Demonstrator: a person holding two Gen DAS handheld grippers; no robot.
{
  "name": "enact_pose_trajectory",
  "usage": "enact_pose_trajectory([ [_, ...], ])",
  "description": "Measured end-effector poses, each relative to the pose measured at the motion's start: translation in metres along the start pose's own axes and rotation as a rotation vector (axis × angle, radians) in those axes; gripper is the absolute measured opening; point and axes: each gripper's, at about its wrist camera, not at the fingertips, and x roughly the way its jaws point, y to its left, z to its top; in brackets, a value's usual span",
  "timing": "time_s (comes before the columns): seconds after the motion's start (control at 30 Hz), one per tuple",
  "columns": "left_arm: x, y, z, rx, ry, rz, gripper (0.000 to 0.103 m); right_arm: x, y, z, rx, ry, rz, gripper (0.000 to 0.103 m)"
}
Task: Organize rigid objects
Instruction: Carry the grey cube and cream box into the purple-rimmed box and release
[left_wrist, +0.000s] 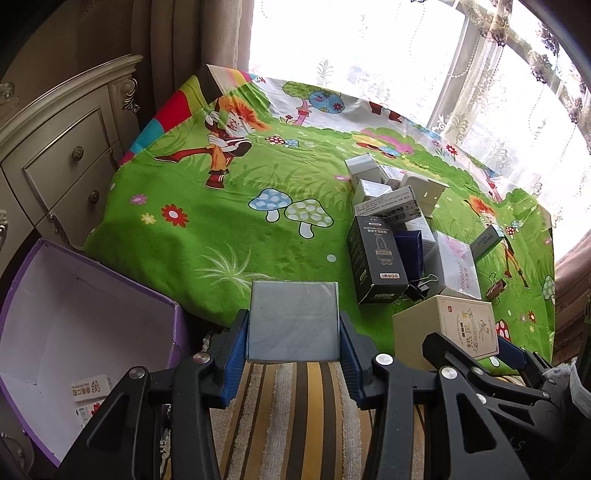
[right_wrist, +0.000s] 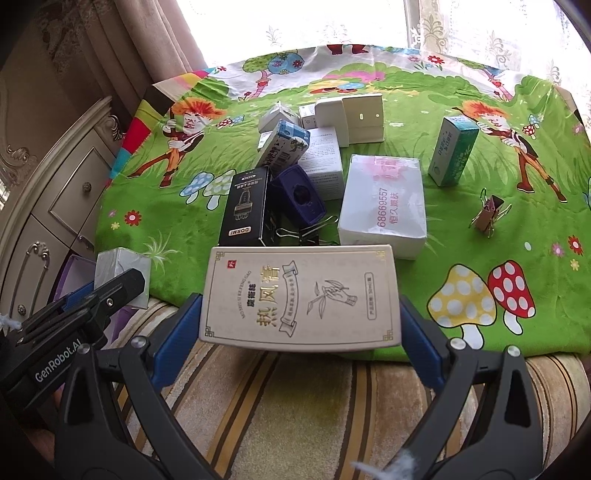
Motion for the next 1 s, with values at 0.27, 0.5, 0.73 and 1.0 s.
enact_pose_trajectory([
  [0.27, -0.007, 0.019, -0.005, -0.043, -0.006, -0.006, 0.046, -0.004, 0.013, -0.003, -0.033, 0.007, 0.004, 0.099],
  [0.5, -0.014, 0.040, -0.007, -0.089, -0.015, -0.013, 0.046, -0.007, 0.034, -0.006, -0.092, 0.016, 0.002, 0.099],
  [0.73, -0.020, 0.072, -0.012, -0.176, -0.031, -0.006, 0.046, -0.008, 0.061, -0.008, -0.146, 0.031, 0.018, 0.099],
  [1.0, -0.027, 0.130, -0.023, -0.390, -0.069, 0.033, 0.046, -0.002, 0.105, -0.009, -0.223, 0.063, 0.113, 0.099],
])
